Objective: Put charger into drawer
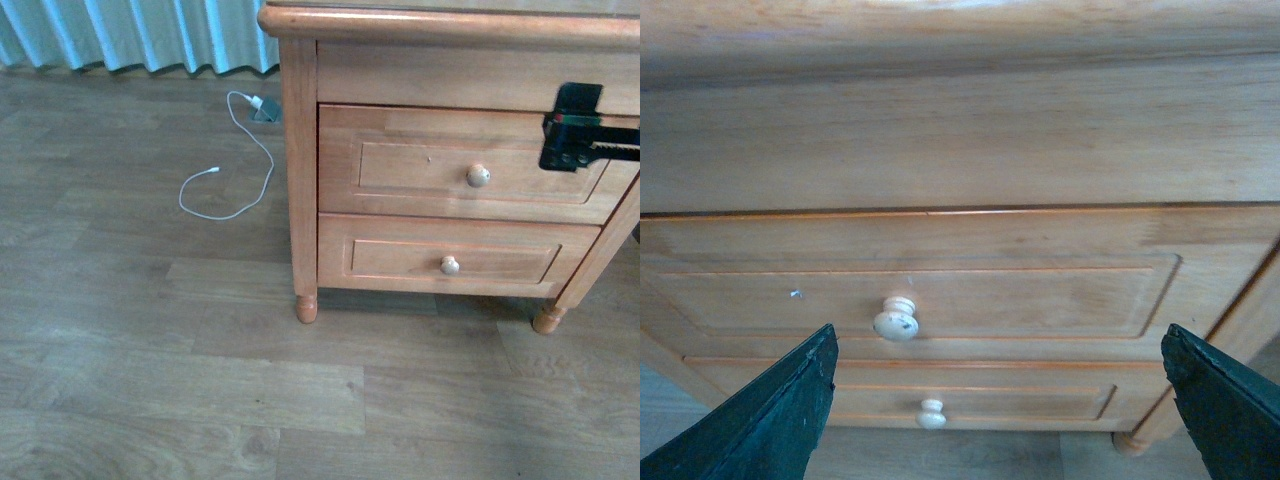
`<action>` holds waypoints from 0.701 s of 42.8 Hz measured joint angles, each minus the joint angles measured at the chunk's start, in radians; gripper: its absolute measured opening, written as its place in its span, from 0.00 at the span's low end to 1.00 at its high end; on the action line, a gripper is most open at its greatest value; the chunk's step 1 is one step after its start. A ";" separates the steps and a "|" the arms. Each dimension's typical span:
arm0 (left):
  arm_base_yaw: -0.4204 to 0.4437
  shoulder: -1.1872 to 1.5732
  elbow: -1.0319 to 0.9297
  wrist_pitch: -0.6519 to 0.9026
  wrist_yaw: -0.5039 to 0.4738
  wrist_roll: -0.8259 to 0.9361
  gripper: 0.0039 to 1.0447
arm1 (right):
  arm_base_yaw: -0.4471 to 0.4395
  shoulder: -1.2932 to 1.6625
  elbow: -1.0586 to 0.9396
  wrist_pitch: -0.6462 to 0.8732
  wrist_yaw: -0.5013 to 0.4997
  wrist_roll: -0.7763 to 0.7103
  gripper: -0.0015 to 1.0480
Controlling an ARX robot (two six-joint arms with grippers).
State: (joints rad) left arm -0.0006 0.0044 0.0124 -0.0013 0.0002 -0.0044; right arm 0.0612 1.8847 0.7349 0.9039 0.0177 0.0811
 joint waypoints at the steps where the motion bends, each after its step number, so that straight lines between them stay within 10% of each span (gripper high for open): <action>1: 0.000 0.000 0.000 0.000 0.000 0.000 0.94 | -0.012 -0.038 -0.035 -0.002 -0.014 0.003 0.92; 30: 0.000 0.000 0.000 0.000 0.000 0.000 0.94 | -0.280 -1.197 -0.505 -0.603 -0.283 0.097 0.92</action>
State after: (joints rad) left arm -0.0006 0.0044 0.0124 -0.0013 0.0002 -0.0044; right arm -0.2184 0.6872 0.2302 0.3008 -0.2649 0.1776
